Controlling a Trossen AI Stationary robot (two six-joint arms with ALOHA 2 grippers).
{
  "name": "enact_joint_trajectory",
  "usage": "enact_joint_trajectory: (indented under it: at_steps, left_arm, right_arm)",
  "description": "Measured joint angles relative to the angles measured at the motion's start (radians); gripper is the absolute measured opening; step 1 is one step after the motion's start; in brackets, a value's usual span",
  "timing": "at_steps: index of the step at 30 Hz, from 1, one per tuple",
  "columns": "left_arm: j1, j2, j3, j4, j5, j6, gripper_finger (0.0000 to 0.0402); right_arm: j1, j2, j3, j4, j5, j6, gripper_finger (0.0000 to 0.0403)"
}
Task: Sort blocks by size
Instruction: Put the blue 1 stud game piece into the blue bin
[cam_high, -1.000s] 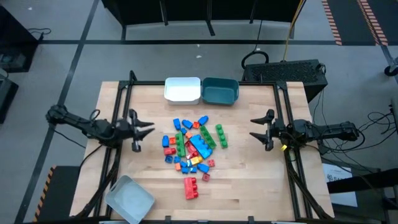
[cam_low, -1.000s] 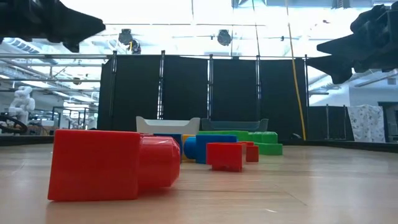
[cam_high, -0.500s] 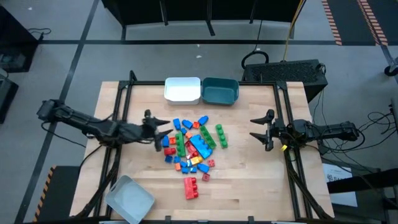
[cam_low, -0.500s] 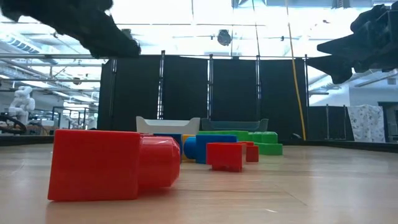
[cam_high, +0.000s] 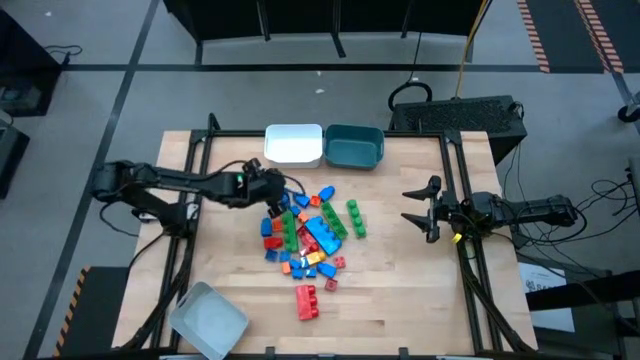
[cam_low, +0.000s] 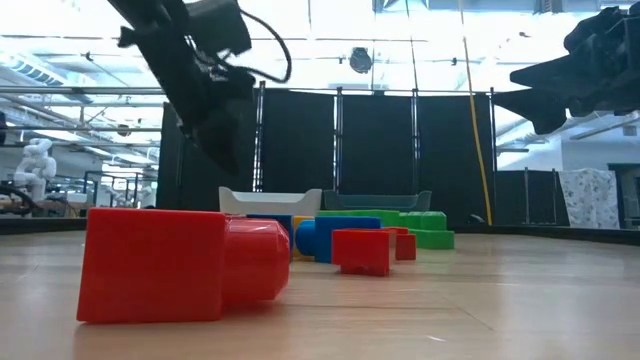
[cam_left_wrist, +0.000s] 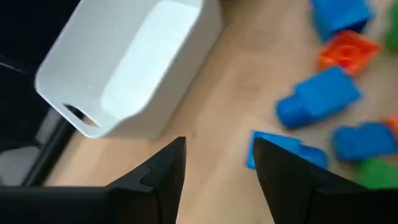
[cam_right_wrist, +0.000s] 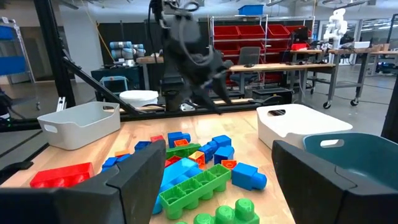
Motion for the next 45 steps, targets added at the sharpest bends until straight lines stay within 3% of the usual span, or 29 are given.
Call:
enact_joint_trajectory:
  at_steps: [3,9,12,16,20,26,34,39,45]
  left_arm:
    - [0.097,0.011,0.001,0.041,0.072,-0.119,0.0189]
    - [0.262,0.026,0.002,0.012,0.407,-0.395,0.0189]
    - [0.282,0.027,0.002,0.037,0.544,-0.393,0.0189]
    - [0.263,0.027,0.006,0.081,0.676,-0.201,0.0189]
    - [0.226,0.026,0.019,0.032,0.635,0.093,0.0189]
    - [0.179,0.026,0.019,-0.011,0.493,0.303,0.019]
    - [0.149,0.026,0.019,-0.006,0.558,0.337,0.02]
    - [0.14,0.026,0.019,-0.006,0.565,0.395,0.0254]
    - [0.126,0.035,0.019,-0.005,0.45,0.464,0.0317]
  right_arm:
    - [0.0,0.0,0.0,0.0,0.0,0.0,0.0279]
    - [0.0,0.0,0.0,0.0,0.0,0.0,0.0279]
    - [0.0,0.0,0.0,0.0,0.0,0.0,0.0279]
    - [0.0,0.002,0.0,0.0,0.0,0.0,0.0279]
    - [0.0,0.009,0.0,0.0,0.0,0.0,0.0279]
    - [0.0,0.04,0.0,-0.001,0.0,0.0,0.0279]
    - [0.0,0.091,0.0,-0.001,0.0,0.0,0.0279]
    - [0.0,0.107,0.0,0.0,0.0,0.0,0.0279]
    - [0.0,0.114,0.0,-0.001,0.0,-0.002,0.0279]
